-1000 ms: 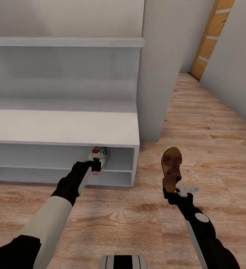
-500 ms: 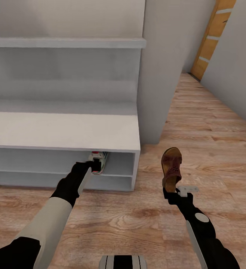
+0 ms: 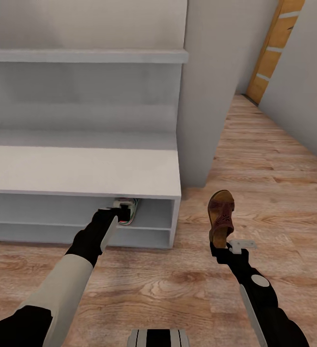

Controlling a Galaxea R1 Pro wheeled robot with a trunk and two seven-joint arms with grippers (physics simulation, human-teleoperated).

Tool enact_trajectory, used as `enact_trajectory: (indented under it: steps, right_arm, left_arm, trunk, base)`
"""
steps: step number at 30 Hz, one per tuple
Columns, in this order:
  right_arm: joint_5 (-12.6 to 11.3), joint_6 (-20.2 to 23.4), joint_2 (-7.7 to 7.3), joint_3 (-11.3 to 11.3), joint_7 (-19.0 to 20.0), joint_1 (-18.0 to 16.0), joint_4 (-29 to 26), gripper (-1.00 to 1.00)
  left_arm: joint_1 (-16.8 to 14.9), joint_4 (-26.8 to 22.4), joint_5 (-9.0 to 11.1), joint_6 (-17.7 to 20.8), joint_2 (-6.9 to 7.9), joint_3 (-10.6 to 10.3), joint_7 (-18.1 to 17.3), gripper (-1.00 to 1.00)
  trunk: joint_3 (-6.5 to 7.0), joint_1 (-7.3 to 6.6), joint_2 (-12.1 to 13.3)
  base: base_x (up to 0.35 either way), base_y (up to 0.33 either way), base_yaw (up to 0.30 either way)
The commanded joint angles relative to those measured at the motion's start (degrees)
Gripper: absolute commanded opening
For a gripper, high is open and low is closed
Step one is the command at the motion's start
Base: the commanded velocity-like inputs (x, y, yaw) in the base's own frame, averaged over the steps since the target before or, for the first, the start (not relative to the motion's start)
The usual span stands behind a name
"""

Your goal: Pick up the two gym shoes and the two sandals from the corridor floor and place them onto the hallstand (shoe rack) in the corridor, making sure they are on the rack and not on the floor. Arrange them so the two gym shoes are next to each other and the two sandals are next to each other.

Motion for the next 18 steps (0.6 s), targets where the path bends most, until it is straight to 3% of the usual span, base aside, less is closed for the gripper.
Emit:
enact_trajectory:
  steps: [1,6,18]
  right_arm:
    - [-0.2,0.0,0.0,0.0,-0.1,0.0,0.0,-1.0]
    - [-0.2,0.0,0.0,0.0,-0.1,0.0,0.0,-1.0]
    - [-0.2,0.0,0.0,0.0,-0.1,0.0,0.0,-1.0]
  left_arm:
    - [0.0,0.9,-0.6,0.0,0.02,0.0,0.0,-1.0]
    - [0.0,0.9,-0.5,0.0,0.02,0.0,0.0,-1.0]
    - [0.0,0.9,-0.6,0.0,0.02,0.0,0.0,-1.0]
  trunk:
    - [-0.01,0.11,0.0]
    - [-0.01,0.11,0.0]
    - [-0.01,0.11,0.0]
  base:
    - [0.244,0.0,0.0]
    - [0.161,0.0,0.0]
    - [0.012,0.0,0.0]
